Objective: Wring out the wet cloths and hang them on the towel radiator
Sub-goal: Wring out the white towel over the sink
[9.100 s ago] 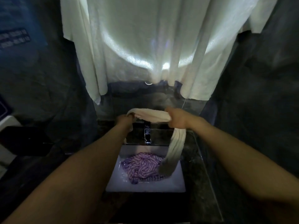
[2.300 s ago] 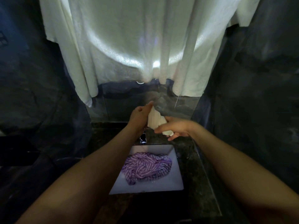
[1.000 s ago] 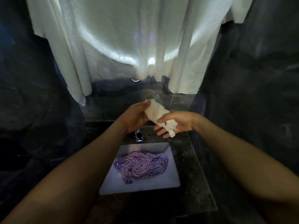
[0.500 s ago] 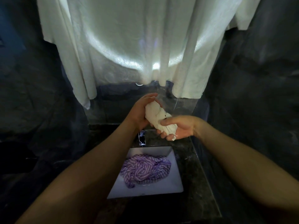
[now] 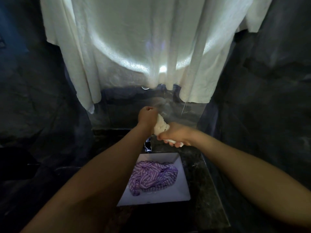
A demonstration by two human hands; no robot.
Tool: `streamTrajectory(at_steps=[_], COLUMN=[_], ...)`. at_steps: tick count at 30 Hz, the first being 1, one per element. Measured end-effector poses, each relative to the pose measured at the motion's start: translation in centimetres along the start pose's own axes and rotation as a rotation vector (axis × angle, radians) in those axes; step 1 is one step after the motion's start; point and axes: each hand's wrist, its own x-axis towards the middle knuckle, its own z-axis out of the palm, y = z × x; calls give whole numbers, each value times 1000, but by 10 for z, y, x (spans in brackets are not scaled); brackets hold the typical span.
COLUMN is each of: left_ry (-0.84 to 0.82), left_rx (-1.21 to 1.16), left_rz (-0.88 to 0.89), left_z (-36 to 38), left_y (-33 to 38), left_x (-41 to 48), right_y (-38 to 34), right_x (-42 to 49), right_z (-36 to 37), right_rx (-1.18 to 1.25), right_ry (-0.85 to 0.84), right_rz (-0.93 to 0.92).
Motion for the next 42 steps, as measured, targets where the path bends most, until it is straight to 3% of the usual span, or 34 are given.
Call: streamTrajectory(at_steps=[8, 13, 15, 18, 21, 24, 27, 31, 34, 37, 42], left_ry=[190, 189, 108, -71, -280, -373, -377, -542, -621, -569, -460], left_rx=[83, 99, 58, -123, -205, 20, 358, 839, 1114, 1224, 1342], left_rz=[-15, -47, -102, -184, -158, 75, 501, 1046, 1155, 1221, 1139], left_z=[1, 1, 0, -5, -11, -18, -21, -29, -37, -36, -32], left_y=[-3, -5, -8, -9, 11, 7, 5, 4, 7, 9, 9], left_x=[6, 3, -1, -4, -30, -24, -24, -21, -18, -17, -15], right_y=[6, 16, 16, 13, 13, 15, 19, 24, 23, 23, 15], right_x=[20, 26, 19, 3, -4, -3, -4, -3, -4, -6, -8], right_z=[8, 12, 7, -16, -42, -57, -68, -79, -82, -81, -73], right_rx=[-323, -333, -216, 93, 167, 225, 361, 510, 529, 549, 442], right_ry=[175, 190, 97, -220, -376, -359, -449, -667, -736, -734, -639], right_rz=[-113, -111, -86, 5, 80, 186, 261, 281, 278, 264, 195])
